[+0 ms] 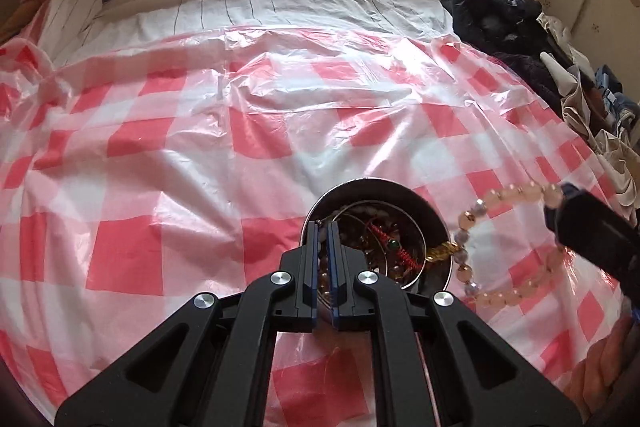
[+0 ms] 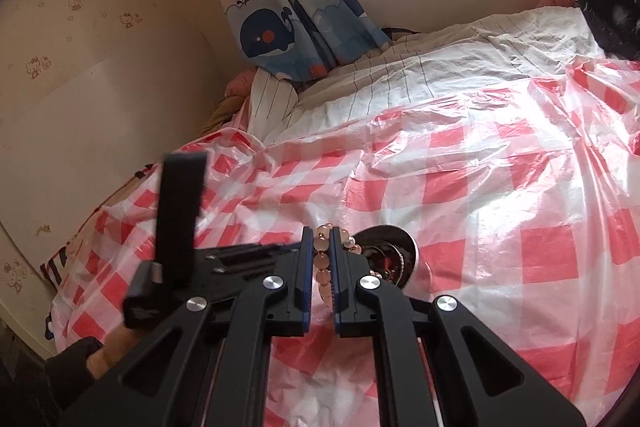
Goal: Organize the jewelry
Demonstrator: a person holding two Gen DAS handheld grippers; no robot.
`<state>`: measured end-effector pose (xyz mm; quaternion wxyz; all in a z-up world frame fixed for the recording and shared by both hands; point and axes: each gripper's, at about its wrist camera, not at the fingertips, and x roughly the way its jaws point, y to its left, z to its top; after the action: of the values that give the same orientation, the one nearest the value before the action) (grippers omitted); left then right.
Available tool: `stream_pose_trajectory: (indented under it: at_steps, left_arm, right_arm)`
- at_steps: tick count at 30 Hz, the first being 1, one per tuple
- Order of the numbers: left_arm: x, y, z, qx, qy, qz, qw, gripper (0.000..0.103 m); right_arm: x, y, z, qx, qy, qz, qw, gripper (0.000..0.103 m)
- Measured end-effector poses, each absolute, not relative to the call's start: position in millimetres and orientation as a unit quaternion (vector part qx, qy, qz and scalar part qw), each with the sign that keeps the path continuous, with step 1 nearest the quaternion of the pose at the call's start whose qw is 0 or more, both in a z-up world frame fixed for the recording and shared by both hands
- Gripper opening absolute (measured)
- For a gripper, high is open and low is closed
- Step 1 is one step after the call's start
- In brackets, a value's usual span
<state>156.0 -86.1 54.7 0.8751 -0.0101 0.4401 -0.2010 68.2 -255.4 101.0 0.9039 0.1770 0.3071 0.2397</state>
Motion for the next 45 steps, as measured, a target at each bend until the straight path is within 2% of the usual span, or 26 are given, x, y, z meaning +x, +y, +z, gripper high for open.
stream_pose_trajectory:
  at_steps: [3, 5, 8, 10, 12, 13, 14, 17, 18, 20, 21, 22, 23, 25, 29, 45]
  left_arm:
    - [140, -71, 62, -0.003, 0.426, -0.19, 0.885, 0.006]
    - [130, -60, 62, 0.003, 0.424, -0.181, 0.887, 0.009]
    - [110, -43, 62, 0.006, 0.424, -0.168, 0.89, 0.018]
    - [90, -34, 59, 0.013, 0.422, -0.156, 0.893, 0.036]
    - [68, -28, 55, 0.015, 0.423, -0.149, 0.894, 0.045]
    - [59, -25, 52, 0.019, 0.425, -0.144, 0.894, 0.052]
    - [49, -24, 49, 0.024, 0.427, -0.138, 0.893, 0.056]
    - [25, -20, 40, 0.044, 0.432, -0.116, 0.893, 0.065]
    - [18, -18, 36, 0.048, 0.434, -0.107, 0.893, 0.073]
    - [6, -15, 31, 0.055, 0.433, -0.09, 0.895, 0.081]
    - [1, -13, 27, 0.056, 0.433, -0.084, 0.896, 0.085]
    - [-3, -11, 22, 0.055, 0.436, -0.078, 0.895, 0.089]
    - [-5, -10, 17, 0.055, 0.438, -0.074, 0.894, 0.09]
    - [-8, -8, 5, 0.059, 0.439, -0.07, 0.894, 0.092]
    - [-7, -12, 2, 0.073, 0.432, -0.059, 0.897, 0.095]
    - [-13, -9, 1, 0.06, 0.425, -0.056, 0.901, 0.095]
  right_arm:
    - [91, -253, 90, 0.2, 0.326, 0.254, 0.889, 0.009]
    - [107, -247, 72, 0.167, 0.369, 0.209, 0.89, 0.009]
    - [109, -250, 53, 0.147, 0.398, 0.151, 0.893, 0.01]
    - [97, -258, 56, 0.15, 0.385, 0.143, 0.899, 0.026]
    - [80, -264, 59, 0.147, 0.374, 0.131, 0.906, 0.037]
    - [70, -266, 57, 0.146, 0.376, 0.126, 0.906, 0.038]
    - [59, -265, 52, 0.138, 0.382, 0.12, 0.906, 0.038]
    - [33, -260, 36, 0.112, 0.411, 0.092, 0.9, 0.048]
    - [24, -259, 31, 0.104, 0.418, 0.082, 0.899, 0.052]
    - [7, -258, 20, 0.095, 0.435, 0.06, 0.893, 0.063]
    - [2, -258, 15, 0.095, 0.442, 0.054, 0.89, 0.074]
    - [-4, -256, 10, 0.092, 0.45, 0.051, 0.887, 0.078]
    - [-9, -252, 7, 0.083, 0.452, 0.047, 0.887, 0.08]
    - [-15, -239, 1, 0.051, 0.456, 0.043, 0.887, 0.096]
    - [-17, -219, -7, -0.011, 0.452, 0.013, 0.892, 0.096]
    - [-34, -220, -6, 0.003, 0.427, -0.008, 0.904, 0.096]
